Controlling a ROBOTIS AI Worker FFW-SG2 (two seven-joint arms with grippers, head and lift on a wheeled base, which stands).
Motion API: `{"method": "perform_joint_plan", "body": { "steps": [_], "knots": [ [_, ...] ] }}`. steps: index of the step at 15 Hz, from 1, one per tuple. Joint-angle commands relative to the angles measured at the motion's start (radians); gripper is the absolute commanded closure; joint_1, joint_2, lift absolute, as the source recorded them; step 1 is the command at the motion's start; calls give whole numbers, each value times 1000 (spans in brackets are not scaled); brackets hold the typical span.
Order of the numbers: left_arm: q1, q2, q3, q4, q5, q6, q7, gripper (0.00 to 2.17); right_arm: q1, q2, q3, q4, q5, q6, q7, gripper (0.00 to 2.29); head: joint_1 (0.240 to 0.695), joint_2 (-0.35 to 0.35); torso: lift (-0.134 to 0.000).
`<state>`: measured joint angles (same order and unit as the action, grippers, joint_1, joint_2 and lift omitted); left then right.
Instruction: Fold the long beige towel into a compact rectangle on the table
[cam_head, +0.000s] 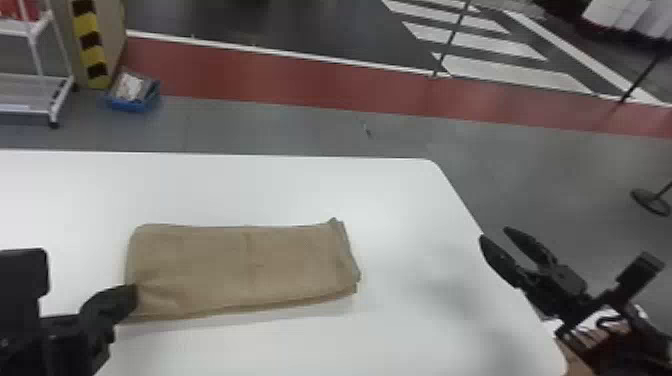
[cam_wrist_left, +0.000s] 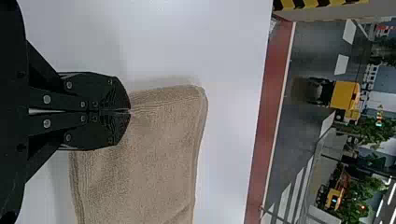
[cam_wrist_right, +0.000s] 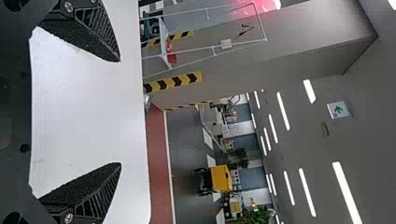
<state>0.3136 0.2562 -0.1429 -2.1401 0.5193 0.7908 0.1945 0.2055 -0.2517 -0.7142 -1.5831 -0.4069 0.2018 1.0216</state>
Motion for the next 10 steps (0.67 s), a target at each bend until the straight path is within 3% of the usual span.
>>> {"method": "perform_joint_plan", "body": {
  "steps": [1,4,6,7,10],
  "knots": [
    [4,0,3,-3,-1,12,-6,1355,0,0,1,0,-1,0,0,83,695,-350,-124],
    [4,0,3,-11,-2,22,-7,1308,2,3,1,-2,-1,0,0,83,695,-350,-124],
    [10,0,6,-17,-7,-12,-17,397,2,5,6,0,-3,0,0,83,695,-350,-124],
    [16,0,14,-18,-15,-71,-20,53,2,9,7,-2,-3,0,0,83,695,-350,-124],
    [30,-2,29,-41,-64,-224,-27,36,5,25,7,-29,-3,0,0,83,695,-350,-124]
  ]
}}
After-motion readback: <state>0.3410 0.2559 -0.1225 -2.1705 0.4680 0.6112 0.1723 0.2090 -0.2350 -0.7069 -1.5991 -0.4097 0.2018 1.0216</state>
